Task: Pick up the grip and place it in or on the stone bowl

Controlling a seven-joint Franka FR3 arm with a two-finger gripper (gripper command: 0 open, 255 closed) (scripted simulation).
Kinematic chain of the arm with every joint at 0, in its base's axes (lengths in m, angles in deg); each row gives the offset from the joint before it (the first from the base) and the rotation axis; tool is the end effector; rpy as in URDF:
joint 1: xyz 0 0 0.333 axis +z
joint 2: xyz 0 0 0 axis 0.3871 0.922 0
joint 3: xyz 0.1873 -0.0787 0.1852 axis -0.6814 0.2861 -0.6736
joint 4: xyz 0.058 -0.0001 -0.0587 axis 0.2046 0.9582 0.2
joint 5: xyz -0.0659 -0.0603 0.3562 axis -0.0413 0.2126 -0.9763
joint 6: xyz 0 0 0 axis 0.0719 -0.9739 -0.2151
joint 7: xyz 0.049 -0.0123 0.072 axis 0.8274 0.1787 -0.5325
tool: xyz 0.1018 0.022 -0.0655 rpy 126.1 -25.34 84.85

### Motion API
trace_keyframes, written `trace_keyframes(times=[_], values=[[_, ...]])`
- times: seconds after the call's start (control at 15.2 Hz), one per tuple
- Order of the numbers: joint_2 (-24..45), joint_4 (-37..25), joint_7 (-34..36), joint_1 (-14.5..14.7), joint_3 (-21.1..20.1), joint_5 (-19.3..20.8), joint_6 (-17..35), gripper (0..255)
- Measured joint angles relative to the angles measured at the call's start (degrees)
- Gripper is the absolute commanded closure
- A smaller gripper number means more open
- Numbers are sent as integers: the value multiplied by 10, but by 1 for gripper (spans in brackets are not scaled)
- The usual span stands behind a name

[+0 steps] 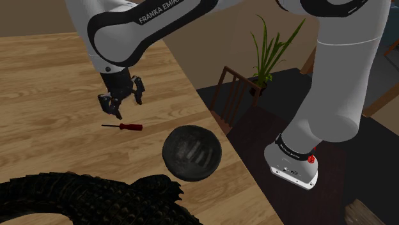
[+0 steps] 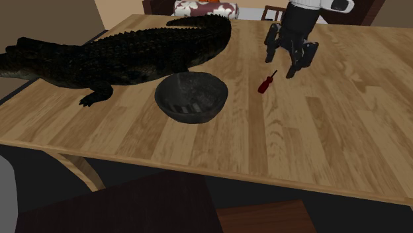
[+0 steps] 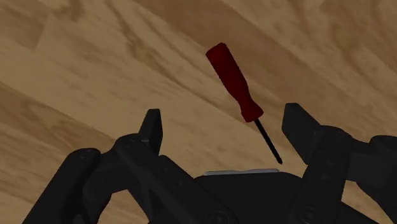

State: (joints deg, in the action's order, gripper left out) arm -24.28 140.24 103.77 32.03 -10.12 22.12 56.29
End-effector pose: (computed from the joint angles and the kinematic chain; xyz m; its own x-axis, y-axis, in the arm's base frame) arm 0.5097 0.3260 0.3219 0.9862 0.1235 -0.1103 0.1209 -0.9922 -0.0295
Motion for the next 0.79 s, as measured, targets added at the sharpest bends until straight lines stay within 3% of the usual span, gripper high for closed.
trace_keyframes(times=[0.26,0.79], values=[[51,-38,-180,18,-26,80,37,0],[83,-25,-203,27,-22,109,84,0]])
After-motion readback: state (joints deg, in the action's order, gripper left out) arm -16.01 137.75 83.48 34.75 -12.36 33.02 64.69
